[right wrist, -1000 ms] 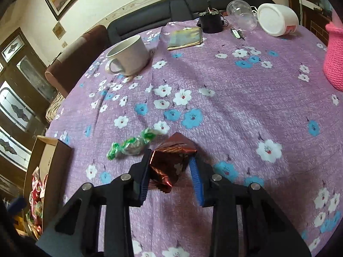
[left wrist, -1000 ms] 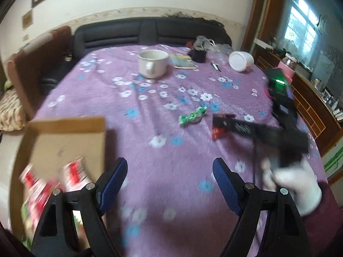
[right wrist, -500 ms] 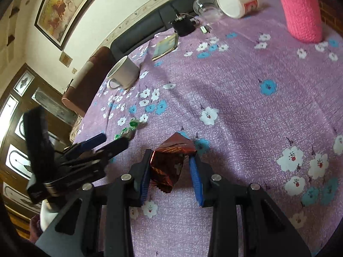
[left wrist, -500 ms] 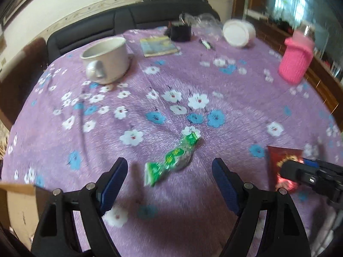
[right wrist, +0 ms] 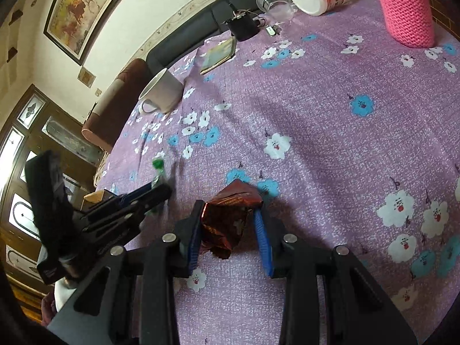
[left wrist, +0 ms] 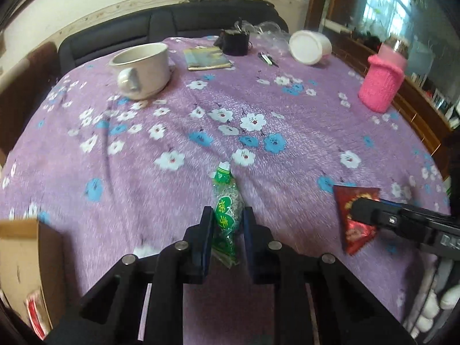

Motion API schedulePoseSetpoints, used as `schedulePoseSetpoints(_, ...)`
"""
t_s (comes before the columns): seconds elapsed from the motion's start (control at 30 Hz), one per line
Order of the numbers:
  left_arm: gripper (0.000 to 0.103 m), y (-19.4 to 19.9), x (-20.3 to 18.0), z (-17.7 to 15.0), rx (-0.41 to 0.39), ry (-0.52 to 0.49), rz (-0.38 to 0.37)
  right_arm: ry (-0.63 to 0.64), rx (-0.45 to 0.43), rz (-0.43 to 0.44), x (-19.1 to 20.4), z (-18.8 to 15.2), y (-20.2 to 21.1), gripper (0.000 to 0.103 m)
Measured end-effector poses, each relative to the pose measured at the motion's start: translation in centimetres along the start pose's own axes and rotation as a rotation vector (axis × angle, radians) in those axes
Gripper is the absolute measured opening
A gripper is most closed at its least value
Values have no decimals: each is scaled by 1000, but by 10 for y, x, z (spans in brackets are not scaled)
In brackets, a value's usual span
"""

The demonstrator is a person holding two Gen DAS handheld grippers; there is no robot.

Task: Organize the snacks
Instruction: 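Carry the green candy and brown packet into the tray and release both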

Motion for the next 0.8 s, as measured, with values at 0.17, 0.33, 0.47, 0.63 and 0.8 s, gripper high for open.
schedulePoseSetpoints(0.17, 19, 42, 2, -19, -59, 94, -62, 32, -5, 19, 9, -2, 1, 36)
schedulePoseSetpoints(0.33, 19, 90, 10, -41, -131, 174, -99, 58, -18, 52, 21, -4, 5, 36)
schedulePoseSetpoints(0.47, 19, 132, 39, -64, -210, 287, -94, 94, -30, 66, 34, -8, 8, 36)
schedulePoseSetpoints(0.63, 19, 174, 85, -94, -281, 404, -34, 171, -15, 69, 63, -22, 8, 36)
schedulePoseSetpoints(0.8, 19, 195, 139, -128, -304, 510, 44, 249, 37, 134, 115, -52, 8, 36)
Point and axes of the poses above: each gripper's, at about its wrist camera, not at the fingertips, and y roughly against the way its jaws point, x to its left, z to its top, the point moved 9 cm from there along -y, roughly the way its jaws point, and after that the axes turned 1 degree about y, right-handed, at the moved point
